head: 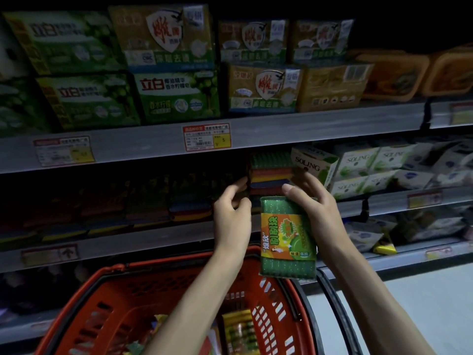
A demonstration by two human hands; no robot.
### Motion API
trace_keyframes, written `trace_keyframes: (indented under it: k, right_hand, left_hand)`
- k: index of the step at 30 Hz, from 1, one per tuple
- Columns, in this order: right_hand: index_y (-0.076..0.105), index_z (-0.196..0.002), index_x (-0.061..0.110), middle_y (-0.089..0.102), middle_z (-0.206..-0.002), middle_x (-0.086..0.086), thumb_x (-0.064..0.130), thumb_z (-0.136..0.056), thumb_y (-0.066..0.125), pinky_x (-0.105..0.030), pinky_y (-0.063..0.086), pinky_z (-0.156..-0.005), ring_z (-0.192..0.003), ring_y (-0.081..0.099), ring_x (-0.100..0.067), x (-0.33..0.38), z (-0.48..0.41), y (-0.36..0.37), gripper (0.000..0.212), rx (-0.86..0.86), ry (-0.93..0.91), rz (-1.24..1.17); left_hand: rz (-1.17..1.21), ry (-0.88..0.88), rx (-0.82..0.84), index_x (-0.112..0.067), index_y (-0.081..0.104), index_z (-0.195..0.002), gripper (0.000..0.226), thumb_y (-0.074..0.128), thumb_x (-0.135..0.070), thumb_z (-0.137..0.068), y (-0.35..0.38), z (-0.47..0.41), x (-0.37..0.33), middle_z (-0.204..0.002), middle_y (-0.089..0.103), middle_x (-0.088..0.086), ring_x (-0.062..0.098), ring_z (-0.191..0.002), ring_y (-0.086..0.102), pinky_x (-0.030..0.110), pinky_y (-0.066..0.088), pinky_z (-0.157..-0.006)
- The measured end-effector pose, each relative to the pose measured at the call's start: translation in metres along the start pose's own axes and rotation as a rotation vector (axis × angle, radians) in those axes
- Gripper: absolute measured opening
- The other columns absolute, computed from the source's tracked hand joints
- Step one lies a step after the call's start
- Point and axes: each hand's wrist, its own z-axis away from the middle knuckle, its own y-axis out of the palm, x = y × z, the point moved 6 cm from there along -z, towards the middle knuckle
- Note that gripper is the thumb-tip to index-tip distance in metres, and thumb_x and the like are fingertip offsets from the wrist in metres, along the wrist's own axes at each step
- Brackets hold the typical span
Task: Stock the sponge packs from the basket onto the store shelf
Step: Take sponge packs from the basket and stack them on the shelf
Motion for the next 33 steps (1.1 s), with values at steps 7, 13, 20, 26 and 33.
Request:
trace_keyframes:
  k: [7,13,20,26,33]
  right_hand:
    - [0.060,-0.136,0.036,0.066,-0.132,0.007,0.047,-0.074,0.076,-0.036,0.059,-0.092,-0.110,0.070,-0.007,-0.001,0.022,-0.012,0.065,0.032,-0.012,-0.014]
    - [0.069,-0.124,0.034,0.071,-0.124,0.000,0.045,-0.078,0.076,-0.044,0.060,-0.092,-0.106,0.073,-0.017,-0.008,0.034,0.000,0.048,0.070,0.037,-0.042]
    - [0.075,-0.113,0.023,0.075,-0.110,-0.006,0.049,-0.079,0.075,-0.042,0.058,-0.092,-0.104,0.074,-0.025,-0.012,0.043,0.027,0.043,0.030,0.123,-0.138]
    - [0.075,-0.106,0.006,0.074,-0.090,-0.004,0.037,-0.096,0.069,-0.024,0.049,-0.062,-0.078,0.064,-0.018,-0.029,0.025,0.018,0.034,-0.213,0.298,-0.244]
    - [0.070,-0.084,0.013,0.070,-0.072,0.000,0.022,-0.091,0.077,-0.016,0.042,-0.044,-0.062,0.064,-0.013,-0.043,0.002,0.021,0.014,-0.303,0.318,-0.329]
  left_hand:
    - [-0.039,0.025,0.092,-0.034,0.067,-0.123,0.026,0.058,-0.020,-0.102,-0.011,0.027,-0.010,-0.118,0.068,-0.014,-0.005,-0.102,0.065,0.013,0.053,-0.084]
    - [-0.047,0.023,0.209,-0.033,0.069,-0.123,0.023,0.061,-0.035,-0.101,-0.020,0.046,-0.010,-0.116,0.072,-0.012,-0.001,-0.105,0.068,0.025,0.056,-0.091]
    - [0.046,-0.116,0.334,-0.028,0.063,-0.131,0.064,0.083,-0.049,-0.073,-0.024,0.056,0.002,-0.119,0.074,0.003,0.022,-0.106,0.074,0.048,0.059,-0.094]
    - [0.052,-0.095,0.235,-0.029,0.067,-0.124,0.057,0.089,-0.040,-0.072,-0.049,0.049,0.005,-0.111,0.076,-0.002,0.019,-0.099,0.075,0.036,0.061,-0.081]
    - [0.072,-0.112,0.224,-0.033,0.067,-0.124,0.059,0.090,-0.038,-0.070,-0.063,0.047,0.009,-0.110,0.076,-0.005,0.018,-0.099,0.075,0.032,0.061,-0.078]
